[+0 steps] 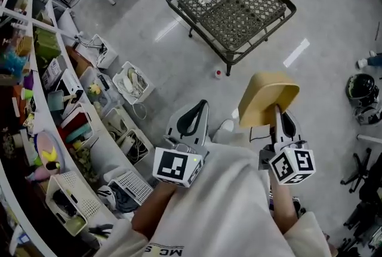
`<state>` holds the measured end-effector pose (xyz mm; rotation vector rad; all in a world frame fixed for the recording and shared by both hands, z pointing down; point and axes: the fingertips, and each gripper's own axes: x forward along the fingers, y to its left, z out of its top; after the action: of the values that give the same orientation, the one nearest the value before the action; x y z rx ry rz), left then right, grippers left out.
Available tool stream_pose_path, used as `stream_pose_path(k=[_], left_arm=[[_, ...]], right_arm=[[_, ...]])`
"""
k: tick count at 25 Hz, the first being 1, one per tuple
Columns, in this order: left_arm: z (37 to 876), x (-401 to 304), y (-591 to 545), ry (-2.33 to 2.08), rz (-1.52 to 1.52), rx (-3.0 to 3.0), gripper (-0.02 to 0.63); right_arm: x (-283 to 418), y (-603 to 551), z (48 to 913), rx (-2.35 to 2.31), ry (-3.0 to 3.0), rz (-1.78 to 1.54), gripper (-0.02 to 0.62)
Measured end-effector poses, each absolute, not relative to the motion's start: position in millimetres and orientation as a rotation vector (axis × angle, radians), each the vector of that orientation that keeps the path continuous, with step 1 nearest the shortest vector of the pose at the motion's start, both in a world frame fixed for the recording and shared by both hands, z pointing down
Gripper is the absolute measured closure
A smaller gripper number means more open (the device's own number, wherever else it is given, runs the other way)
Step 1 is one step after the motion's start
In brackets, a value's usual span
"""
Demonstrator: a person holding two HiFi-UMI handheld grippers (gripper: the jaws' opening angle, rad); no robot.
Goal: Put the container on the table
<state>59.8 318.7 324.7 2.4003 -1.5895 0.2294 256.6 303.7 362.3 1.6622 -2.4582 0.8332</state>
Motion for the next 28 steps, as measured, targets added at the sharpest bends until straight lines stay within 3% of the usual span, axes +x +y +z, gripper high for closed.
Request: stream_pose_path(k=[16,28], left_arm=[[324,89,312,-1.503,0.258,2.459,0.583],[324,40,167,-1.426,0.219,2.485,0.583]], right_arm=[[264,290,385,1.695,-2.45,0.858,0.577],[212,177,381,1.721,-2.385,0.865,0.577]])
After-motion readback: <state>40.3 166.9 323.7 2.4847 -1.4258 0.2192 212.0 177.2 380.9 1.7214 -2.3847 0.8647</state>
